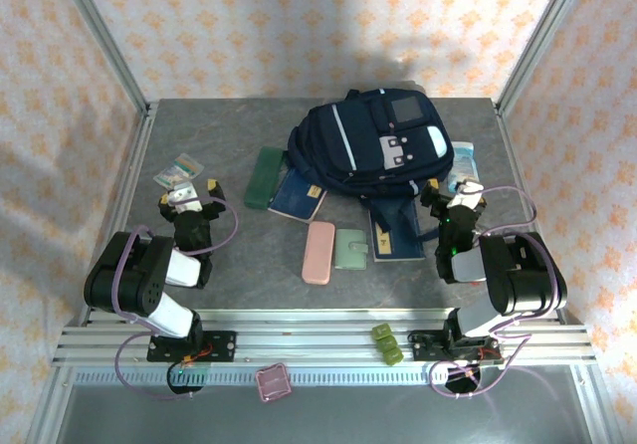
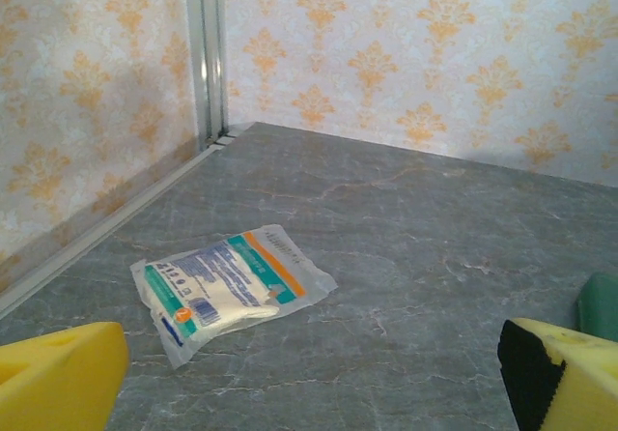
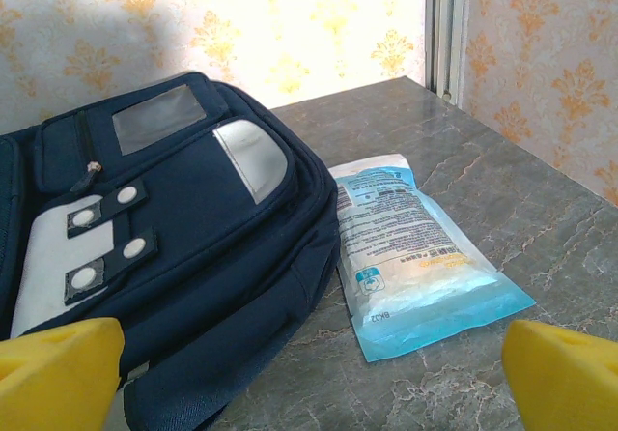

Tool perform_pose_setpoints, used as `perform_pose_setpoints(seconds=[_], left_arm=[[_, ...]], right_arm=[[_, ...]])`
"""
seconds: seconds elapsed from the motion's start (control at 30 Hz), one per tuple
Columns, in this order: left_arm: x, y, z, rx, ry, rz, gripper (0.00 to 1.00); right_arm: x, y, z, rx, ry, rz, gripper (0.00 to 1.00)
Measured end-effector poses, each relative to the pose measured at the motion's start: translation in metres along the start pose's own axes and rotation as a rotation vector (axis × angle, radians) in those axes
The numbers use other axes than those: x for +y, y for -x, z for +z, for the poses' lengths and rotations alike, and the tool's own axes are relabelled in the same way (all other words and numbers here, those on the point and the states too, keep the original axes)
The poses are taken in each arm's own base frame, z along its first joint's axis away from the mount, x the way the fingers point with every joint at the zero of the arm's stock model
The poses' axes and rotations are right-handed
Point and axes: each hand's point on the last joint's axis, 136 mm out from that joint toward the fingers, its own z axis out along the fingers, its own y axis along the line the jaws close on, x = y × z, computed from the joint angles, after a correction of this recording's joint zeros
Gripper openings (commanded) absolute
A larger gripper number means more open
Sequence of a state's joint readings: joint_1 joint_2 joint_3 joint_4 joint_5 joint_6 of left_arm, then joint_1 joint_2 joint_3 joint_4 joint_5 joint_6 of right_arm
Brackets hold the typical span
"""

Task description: Pack the student bag

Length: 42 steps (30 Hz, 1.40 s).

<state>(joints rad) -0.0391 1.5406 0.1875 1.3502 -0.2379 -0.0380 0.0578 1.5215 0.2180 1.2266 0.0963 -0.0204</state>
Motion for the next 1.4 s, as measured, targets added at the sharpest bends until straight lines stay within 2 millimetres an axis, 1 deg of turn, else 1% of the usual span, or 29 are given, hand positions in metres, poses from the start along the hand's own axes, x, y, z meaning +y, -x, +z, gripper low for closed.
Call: perform_pose_setpoints(seconds=[0.1, 0.47, 1.07, 1.2, 1.23, 1.3, 1.37, 1.4], left_arm=[[-0.004, 0.0, 0.0, 0.002, -0.023, 0.01, 1.0], [-0.008, 0.0, 0.0, 0.003, -0.044, 0.013, 1.0], [-0.008, -0.001, 0.0, 0.006, -0.048, 0.013, 1.0], [-0.003, -0.001, 0.002, 0.02, -0.024, 0.016, 1.0], [-0.003, 0.003, 0.004, 0.029, -0.012, 0.02, 1.0], [-0.007, 0.022, 0.01, 0.019, -0.003, 0.016, 1.0], [-0.017, 0.052, 0.018, -0.015, -0.009, -0.03, 1.0], [-0.022, 0.068, 0.019, -0.034, -0.021, -0.076, 1.0]], right_arm=[[0.0, 0.0, 0.0, 0.0, 0.0, 0.0, 1.0], [0.0, 0.0, 0.0, 0.0, 0.0, 0.0, 1.0], [0.0, 0.0, 0.0, 0.0, 0.0, 0.0, 1.0], [0.001, 0.0, 0.002, 0.029, -0.006, -0.012, 1.0], [0.003, 0.007, 0.006, 0.039, -0.007, -0.014, 1.0], [0.011, 0.034, 0.014, 0.022, -0.005, 0.012, 1.0], [0.022, 0.077, 0.021, -0.022, 0.006, 0.09, 1.0], [0.026, 0.093, 0.023, -0.031, 0.008, 0.131, 1.0]])
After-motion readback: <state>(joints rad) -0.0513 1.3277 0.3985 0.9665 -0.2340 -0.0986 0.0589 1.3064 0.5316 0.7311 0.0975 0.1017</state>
